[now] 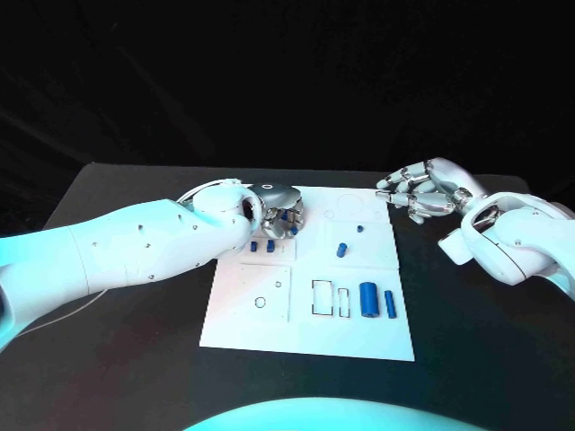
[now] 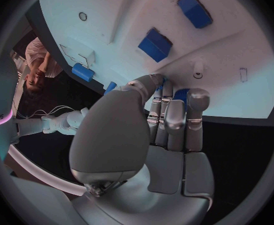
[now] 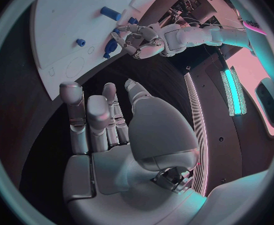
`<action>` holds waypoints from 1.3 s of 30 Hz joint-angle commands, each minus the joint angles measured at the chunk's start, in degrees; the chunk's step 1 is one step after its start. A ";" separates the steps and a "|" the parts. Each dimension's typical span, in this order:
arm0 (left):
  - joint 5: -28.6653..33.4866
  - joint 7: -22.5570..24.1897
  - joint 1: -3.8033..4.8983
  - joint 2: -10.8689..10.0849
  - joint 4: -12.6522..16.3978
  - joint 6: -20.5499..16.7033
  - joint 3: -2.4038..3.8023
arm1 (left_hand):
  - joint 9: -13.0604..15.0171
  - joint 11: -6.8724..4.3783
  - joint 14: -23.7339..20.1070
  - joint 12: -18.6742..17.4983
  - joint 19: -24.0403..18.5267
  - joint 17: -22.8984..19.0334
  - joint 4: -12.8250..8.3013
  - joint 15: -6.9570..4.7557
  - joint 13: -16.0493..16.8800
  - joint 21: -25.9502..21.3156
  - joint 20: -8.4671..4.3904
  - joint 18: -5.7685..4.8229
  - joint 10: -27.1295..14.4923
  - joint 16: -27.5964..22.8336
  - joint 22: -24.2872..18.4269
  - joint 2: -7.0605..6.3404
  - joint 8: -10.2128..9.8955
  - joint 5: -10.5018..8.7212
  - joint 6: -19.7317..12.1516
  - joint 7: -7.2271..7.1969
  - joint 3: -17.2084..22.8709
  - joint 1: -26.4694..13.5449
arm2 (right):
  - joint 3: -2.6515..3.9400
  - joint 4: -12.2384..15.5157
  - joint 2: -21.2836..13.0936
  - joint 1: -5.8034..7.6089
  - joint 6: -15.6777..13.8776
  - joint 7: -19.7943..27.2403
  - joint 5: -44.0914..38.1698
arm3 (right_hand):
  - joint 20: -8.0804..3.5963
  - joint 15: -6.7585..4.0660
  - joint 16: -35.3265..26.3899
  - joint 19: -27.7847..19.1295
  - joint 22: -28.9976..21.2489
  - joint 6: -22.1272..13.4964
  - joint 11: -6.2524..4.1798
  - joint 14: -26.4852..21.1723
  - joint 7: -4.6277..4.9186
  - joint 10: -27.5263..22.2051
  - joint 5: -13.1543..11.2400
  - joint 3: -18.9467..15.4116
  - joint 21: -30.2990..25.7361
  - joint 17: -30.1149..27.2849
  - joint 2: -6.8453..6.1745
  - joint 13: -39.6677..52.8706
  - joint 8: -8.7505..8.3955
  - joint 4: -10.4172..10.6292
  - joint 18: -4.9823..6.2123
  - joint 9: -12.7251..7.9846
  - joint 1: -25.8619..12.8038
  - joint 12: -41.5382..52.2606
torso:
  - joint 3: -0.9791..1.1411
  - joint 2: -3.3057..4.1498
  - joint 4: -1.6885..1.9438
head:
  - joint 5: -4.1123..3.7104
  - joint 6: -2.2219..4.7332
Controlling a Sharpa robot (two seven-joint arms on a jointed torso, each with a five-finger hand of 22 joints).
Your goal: Assemble the parts on the task board
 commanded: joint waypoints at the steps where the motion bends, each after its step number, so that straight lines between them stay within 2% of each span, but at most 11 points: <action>1: -0.10 0.75 -0.27 0.22 -0.04 1.38 -0.11 | -0.13 0.05 0.47 -0.70 0.67 0.23 -0.14 -0.08 -0.43 0.55 0.08 -0.78 0.71 0.40 0.53 -0.07 -0.36 -0.20 0.59 0.04 0.36 -0.63 | 0.03 0.07 0.07 -0.02 -0.04 0.37 -0.12 | -0.10 0.09 0.09 -0.22 0.10 -0.37 0.02 -0.16 -0.09 -0.27 0.27 0.05 -0.11 0.06 -0.22 -0.09 0.23 0.24 0.87 -0.09 -0.11 0.12 | 0.03 -0.04 0.01 | 0.00 -0.07; 7: 0.59 1.13 -0.29 -0.11 0.12 0.27 -0.07 | -0.20 -0.16 0.96 -1.51 1.56 0.60 -0.39 -0.31 -0.67 1.46 0.06 -1.04 2.27 0.88 1.76 0.20 -0.66 -0.23 2.01 0.03 0.41 -0.89 | 0.03 0.07 0.07 -0.01 -0.05 0.35 -0.12 | -0.10 0.09 0.09 -0.22 0.10 -0.37 0.02 -0.16 -0.09 -0.27 0.27 0.05 -0.11 0.06 -0.22 -0.09 0.23 0.24 0.87 -0.09 -0.11 0.12 | 0.01 -0.07 0.03 | 0.02 -0.07; 13: 1.68 1.16 -0.29 -1.05 1.33 -0.36 0.33 | -0.25 -0.21 1.26 -2.04 1.93 0.89 -0.54 -0.42 -0.79 1.83 0.06 -1.14 2.88 1.15 2.24 0.25 -0.87 -0.24 2.62 0.04 0.37 -1.05 | 0.03 0.02 0.08 -0.01 -0.06 0.37 -0.12 | -0.10 0.09 0.09 -0.22 0.10 -0.37 0.02 -0.16 -0.09 -0.27 0.27 0.05 -0.11 0.06 -0.22 -0.09 0.23 0.24 0.87 -0.09 -0.11 0.12 | 0.00 -0.11 0.03 | 0.03 0.05; 21: 3.44 1.10 -0.27 -3.51 4.69 -1.42 2.04 | -0.33 -0.16 1.47 -2.45 2.07 1.14 -0.56 -0.39 -0.89 1.93 0.02 -1.15 3.15 1.34 2.37 0.14 -1.11 -0.25 2.81 0.11 0.26 -1.28 | 0.03 -0.14 0.14 -0.02 -0.05 0.41 -0.12 | -0.10 0.09 0.09 -0.22 0.10 -0.37 0.02 -0.16 -0.09 -0.27 0.27 0.05 -0.11 0.06 -0.22 -0.09 0.23 0.24 0.87 -0.09 -0.11 0.12 | 0.02 -0.14 0.11 | 0.22 0.43; 23: 4.16 0.97 -0.23 -4.84 6.12 -1.58 2.58 | -0.35 -0.15 1.53 -2.56 2.16 1.25 -0.58 -0.39 -0.91 2.01 0.02 -1.18 3.21 1.41 2.48 0.10 -1.18 -0.25 2.85 0.12 0.23 -1.33 | 0.03 -0.17 0.13 -0.02 -0.04 0.42 -0.12 | -0.10 0.09 0.09 -0.22 0.10 -0.37 0.02 -0.16 -0.09 -0.27 0.27 0.05 -0.11 0.06 -0.22 -0.10 0.23 0.25 0.87 -0.09 -0.11 0.12 | 0.01 -0.11 0.12 | 0.24 0.51; 26: 4.80 0.67 -0.09 -6.43 7.46 -1.51 2.98 | -0.37 -0.15 1.56 -2.66 2.21 1.25 -0.59 -0.39 -0.93 2.05 0.02 -1.20 3.27 1.42 2.54 0.08 -1.23 -0.26 2.90 0.14 0.20 -1.37 | 0.03 -0.19 0.10 -0.02 -0.04 0.41 -0.12 | -0.10 0.09 0.10 -0.24 0.07 -0.33 0.02 -0.15 -0.10 -0.26 0.27 0.09 -0.17 0.09 -0.15 -0.11 0.27 0.27 0.88 -0.09 -0.09 0.17 | 0.06 -0.16 0.20 | 0.30 0.53; 32: 5.76 -0.19 0.25 -8.78 8.19 -0.19 3.24 | -0.51 -0.09 1.43 -3.34 2.11 0.54 -0.40 -0.32 -1.07 1.90 0.07 -1.16 3.59 1.17 2.34 -0.23 -1.67 -0.30 3.12 0.18 -0.21 -2.02 | 0.03 -0.25 0.04 -0.02 -0.05 0.38 -0.12 | -0.10 0.09 0.10 -0.24 0.07 -0.33 0.02 -0.15 -0.10 -0.26 0.27 0.09 -0.17 0.09 -0.15 -0.11 0.27 0.27 0.88 -0.09 -0.09 0.17 | 0.05 -0.18 0.30 | 0.21 0.39; 36: 6.02 -0.38 0.27 -9.51 7.87 0.22 3.26 | -0.52 -0.09 1.39 -3.40 2.05 0.42 -0.38 -0.31 -1.08 1.84 0.07 -1.15 3.62 1.12 2.26 -0.25 -1.72 -0.30 3.13 0.17 -0.24 -2.07 | 0.03 -0.28 0.03 -0.02 -0.05 0.39 -0.12 | -0.10 0.09 0.10 -0.24 0.07 -0.33 0.02 -0.15 -0.10 -0.26 0.27 0.09 -0.17 0.09 -0.15 -0.11 0.27 0.27 0.88 -0.09 -0.09 0.17 | -0.04 -0.12 0.30 | 0.29 0.38; 39: 6.13 -0.37 0.21 -9.80 7.34 0.29 3.25 | -0.55 -0.08 1.37 -3.49 1.99 0.36 -0.36 -0.31 -1.10 1.77 0.08 -1.12 3.64 1.09 2.17 -0.28 -1.78 -0.29 3.14 0.16 -0.28 -2.13 | 0.03 -0.32 0.07 -0.02 -0.03 0.42 -0.12 | -0.10 0.09 0.10 -0.24 0.07 -0.33 0.02 -0.15 -0.10 -0.26 0.27 0.09 -0.17 0.09 -0.15 -0.11 0.27 0.27 0.88 -0.09 -0.09 0.17 | -0.02 -0.13 0.28 | 0.35 0.36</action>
